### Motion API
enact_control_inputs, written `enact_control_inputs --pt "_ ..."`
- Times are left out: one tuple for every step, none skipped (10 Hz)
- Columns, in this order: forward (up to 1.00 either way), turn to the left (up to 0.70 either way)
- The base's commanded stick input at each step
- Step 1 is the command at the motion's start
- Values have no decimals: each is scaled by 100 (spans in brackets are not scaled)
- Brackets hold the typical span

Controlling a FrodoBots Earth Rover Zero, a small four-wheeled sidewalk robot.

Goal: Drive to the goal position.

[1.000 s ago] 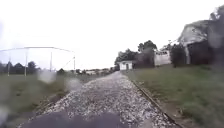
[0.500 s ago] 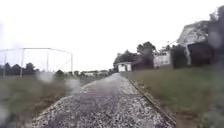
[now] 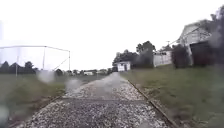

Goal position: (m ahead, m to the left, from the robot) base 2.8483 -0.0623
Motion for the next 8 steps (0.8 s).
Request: enact_control_inputs --pt "70 0" --pt "70 0" --pt "70 0" --pt "70 0" --pt "70 0" --pt "70 0" --pt "70 0" --pt "70 0"
